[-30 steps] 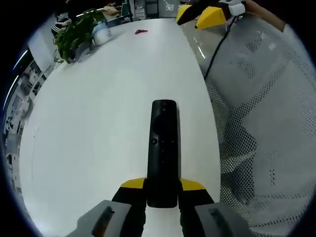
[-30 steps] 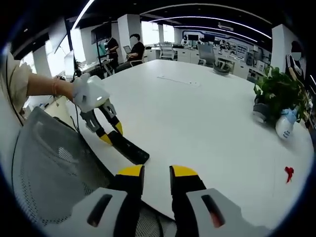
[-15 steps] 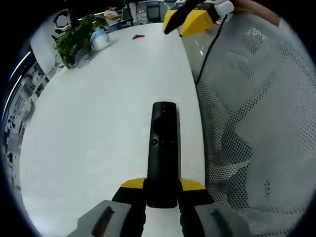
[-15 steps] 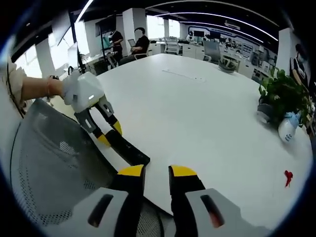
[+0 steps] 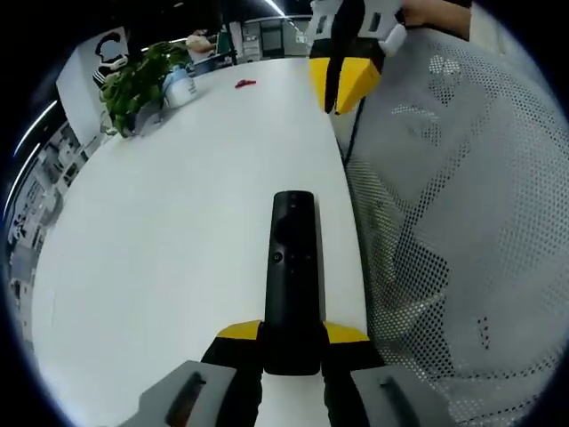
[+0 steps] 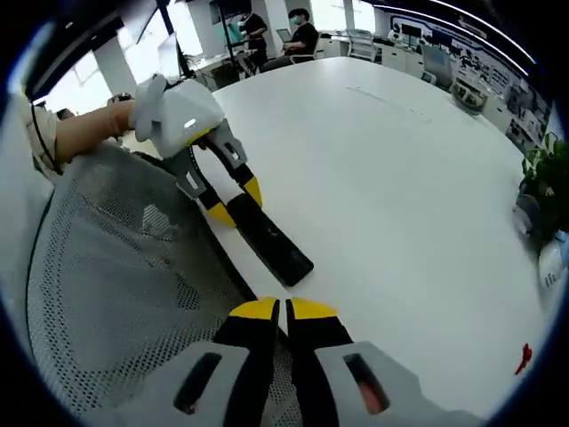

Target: Press the specified remote control buttons in sequence, fully releasing each button before pressing the next.

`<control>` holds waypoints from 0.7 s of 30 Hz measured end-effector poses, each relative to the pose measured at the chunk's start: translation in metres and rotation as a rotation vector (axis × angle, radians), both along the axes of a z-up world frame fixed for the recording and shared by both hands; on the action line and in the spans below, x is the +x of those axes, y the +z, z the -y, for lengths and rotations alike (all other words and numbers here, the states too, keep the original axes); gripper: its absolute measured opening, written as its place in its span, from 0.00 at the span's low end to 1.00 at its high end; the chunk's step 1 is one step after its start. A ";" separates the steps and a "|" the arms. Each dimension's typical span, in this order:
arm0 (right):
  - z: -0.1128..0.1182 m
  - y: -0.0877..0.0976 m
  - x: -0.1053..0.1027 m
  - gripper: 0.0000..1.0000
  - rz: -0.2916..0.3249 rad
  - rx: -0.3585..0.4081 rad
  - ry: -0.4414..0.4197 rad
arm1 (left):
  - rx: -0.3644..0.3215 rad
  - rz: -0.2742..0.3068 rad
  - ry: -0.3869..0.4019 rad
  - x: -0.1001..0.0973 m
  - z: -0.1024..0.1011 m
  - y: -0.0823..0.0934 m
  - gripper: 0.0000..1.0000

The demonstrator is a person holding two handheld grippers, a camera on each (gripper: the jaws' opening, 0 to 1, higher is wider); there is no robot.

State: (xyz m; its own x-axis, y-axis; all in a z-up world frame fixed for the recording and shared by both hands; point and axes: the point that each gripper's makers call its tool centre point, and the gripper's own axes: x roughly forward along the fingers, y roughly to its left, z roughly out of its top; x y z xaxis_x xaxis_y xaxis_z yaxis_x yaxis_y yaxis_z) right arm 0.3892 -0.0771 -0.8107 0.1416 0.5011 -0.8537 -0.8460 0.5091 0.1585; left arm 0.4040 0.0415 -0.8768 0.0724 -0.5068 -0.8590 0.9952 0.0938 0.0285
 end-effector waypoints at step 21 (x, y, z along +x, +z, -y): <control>-0.024 -0.052 0.029 0.00 0.014 -0.130 0.156 | -0.034 -0.027 0.002 0.000 0.001 -0.001 0.25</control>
State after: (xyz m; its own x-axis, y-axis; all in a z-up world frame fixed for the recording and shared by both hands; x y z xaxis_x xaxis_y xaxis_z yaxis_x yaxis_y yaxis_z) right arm 0.4179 -0.0531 -0.8627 0.0830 0.4039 -0.9110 -0.9177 0.3873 0.0881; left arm 0.4040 0.0403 -0.8774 0.0506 -0.5352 -0.8432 0.9954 0.0962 -0.0013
